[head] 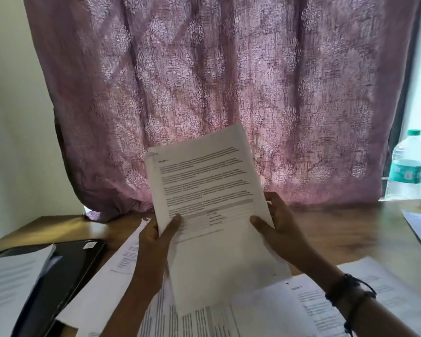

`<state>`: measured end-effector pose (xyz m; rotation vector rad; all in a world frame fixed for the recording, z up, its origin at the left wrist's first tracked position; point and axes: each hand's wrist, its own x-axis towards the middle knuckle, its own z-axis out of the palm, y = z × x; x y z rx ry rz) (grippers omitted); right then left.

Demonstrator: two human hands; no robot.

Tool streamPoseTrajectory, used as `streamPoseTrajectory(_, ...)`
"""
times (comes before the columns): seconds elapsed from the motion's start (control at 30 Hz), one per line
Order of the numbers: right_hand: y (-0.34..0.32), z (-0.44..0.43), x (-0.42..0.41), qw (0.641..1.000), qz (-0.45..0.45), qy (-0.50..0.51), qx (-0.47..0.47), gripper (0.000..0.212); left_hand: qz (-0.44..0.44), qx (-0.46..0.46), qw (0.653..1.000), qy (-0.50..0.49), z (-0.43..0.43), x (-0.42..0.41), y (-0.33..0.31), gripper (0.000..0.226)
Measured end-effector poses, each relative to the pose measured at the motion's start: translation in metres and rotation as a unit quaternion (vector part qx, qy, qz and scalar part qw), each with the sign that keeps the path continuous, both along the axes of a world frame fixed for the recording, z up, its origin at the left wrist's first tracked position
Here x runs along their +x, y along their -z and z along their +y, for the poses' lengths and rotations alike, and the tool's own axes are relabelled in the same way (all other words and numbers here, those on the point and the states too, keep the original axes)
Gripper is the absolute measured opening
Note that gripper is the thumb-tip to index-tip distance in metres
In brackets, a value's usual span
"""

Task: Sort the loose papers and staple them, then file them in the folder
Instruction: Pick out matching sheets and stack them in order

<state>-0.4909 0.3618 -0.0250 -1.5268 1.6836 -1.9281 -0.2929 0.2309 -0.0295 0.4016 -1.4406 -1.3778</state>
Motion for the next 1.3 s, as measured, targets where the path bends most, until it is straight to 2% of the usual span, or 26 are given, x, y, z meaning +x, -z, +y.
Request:
streamPoseTrajectory(0.13,-0.004,0.008,-0.003,0.996,-0.045,-0.062,0.04,0.031,0.012,0.081,0.991,0.106,-0.004,0.004,-0.002,0.031)
streamPoseTrajectory(0.27,0.0,0.008,-0.005,0.988,-0.094,-0.095,0.073,0.032,0.01,0.105,0.992,0.07,-0.008,0.003,0.003,0.024)
streamPoseTrajectory(0.33,0.001,0.009,-0.008,0.986,-0.102,-0.098,0.089,0.03,0.043,0.113,0.992,0.039,-0.011,0.003,0.005,0.025)
streamPoseTrajectory(0.4,0.002,0.009,-0.013,0.986,-0.075,-0.091,0.118,0.03,0.086,0.094,0.992,-0.015,-0.009,0.004,0.003,0.027)
streamPoseTrajectory(0.47,0.003,0.007,-0.015,0.989,-0.032,-0.069,0.129,0.029,0.107,0.03,0.992,-0.066,-0.004,0.006,-0.003,0.029)
streamPoseTrajectory(0.57,0.009,-0.001,-0.009,0.996,0.038,-0.002,0.086,0.022,0.1,-0.036,0.989,-0.101,0.002,0.009,-0.006,0.04)
streamPoseTrajectory(0.67,0.019,-0.009,-0.002,0.992,0.085,0.057,0.07,0.029,0.093,-0.054,0.988,-0.114,0.001,0.007,-0.005,0.039)
streamPoseTrajectory(0.77,0.033,-0.01,-0.001,0.991,0.083,0.053,0.092,0.034,0.054,-0.082,0.988,-0.123,0.0,0.002,-0.001,0.034)
streamPoseTrajectory(0.83,0.041,-0.008,-0.004,0.985,0.093,0.048,0.139,0.037,-0.015,-0.084,0.988,-0.129,-0.008,-0.001,0.008,0.024)
streamPoseTrajectory(0.9,0.044,-0.009,-0.007,0.981,0.093,0.049,0.161,0.036,-0.088,-0.098,0.981,-0.139,-0.015,-0.002,0.017,0.03)
streamPoseTrajectory(0.93,0.043,-0.009,-0.008,0.983,0.076,0.046,0.162,0.034,-0.094,-0.098,0.982,-0.132,-0.018,-0.002,0.019,0.03)
streamPoseTrajectory(1.0,0.037,-0.009,-0.011,0.986,0.005,0.024,0.164,0.025,-0.067,-0.078,0.987,-0.121,-0.021,0.0,0.017,0.015)
streamPoseTrajectory(1.13,0.02,0.003,-0.012,0.964,-0.172,-0.108,0.174,0.013,-0.002,0.0,0.995,-0.102,-0.02,0.005,0.01,0.023)
streamPoseTrajectory(1.2,0.017,0.01,-0.011,0.951,-0.212,-0.136,0.179,0.007,-0.011,0.04,0.994,-0.102,-0.027,0.009,0.011,0.018)
streamPoseTrajectory(1.3,0.018,0.011,-0.011,0.945,-0.241,-0.132,0.18,0.008,-0.05,0.052,0.991,-0.115,-0.036,0.011,0.017,0.013)
